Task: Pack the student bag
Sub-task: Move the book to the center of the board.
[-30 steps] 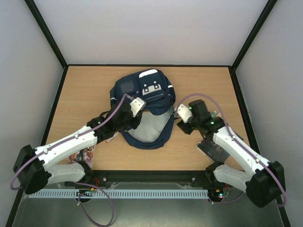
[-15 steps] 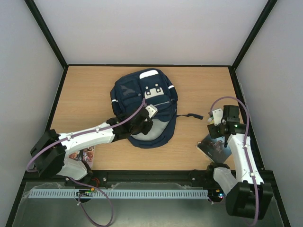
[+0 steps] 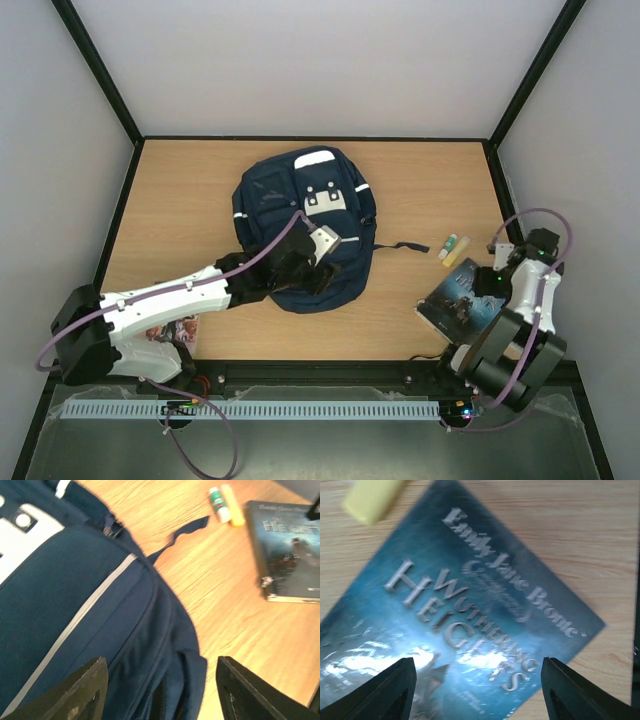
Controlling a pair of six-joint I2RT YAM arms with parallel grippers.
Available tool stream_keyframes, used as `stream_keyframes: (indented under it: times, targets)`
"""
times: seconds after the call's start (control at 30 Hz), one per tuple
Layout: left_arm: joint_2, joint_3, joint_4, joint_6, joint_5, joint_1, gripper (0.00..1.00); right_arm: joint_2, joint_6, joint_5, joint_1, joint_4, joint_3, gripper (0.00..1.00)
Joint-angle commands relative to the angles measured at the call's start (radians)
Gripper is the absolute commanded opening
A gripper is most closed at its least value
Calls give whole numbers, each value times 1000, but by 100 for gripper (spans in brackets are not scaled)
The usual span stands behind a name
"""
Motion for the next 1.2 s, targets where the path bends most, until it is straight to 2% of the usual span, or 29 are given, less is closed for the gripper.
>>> stream_keyframes:
  times: [0.0,0.1,0.23,0.53,0.73,0.9,1.03,1.17]
  targets:
    - [-18,56,6,-80,102,-26,65,129,-29,-82,-123,-70,88,70]
    - [5,52,65,-120,118,-49,73,216,-26,-96,-180,-59,135,74]
    - [69,59,116,-155,130,-54,73,294,-18,-88,-220,-32,163,78]
    - [163,88,156,-181,174,-61,76,453,-49,-101,-241,-1,179,79]
    - [209,87,163,-208,175,-62,76,415,-178,-77,-225,18,113,77]
    - [254,94,155,-234,159,-62,76,412,-182,1,-200,27,64,77]
    - [264,78,180,-243,174,-62,76,430,-218,-40,-190,-19,58,77]
    - [268,58,189,-255,176,-61,76,396,-248,-61,-127,-39,21,77]
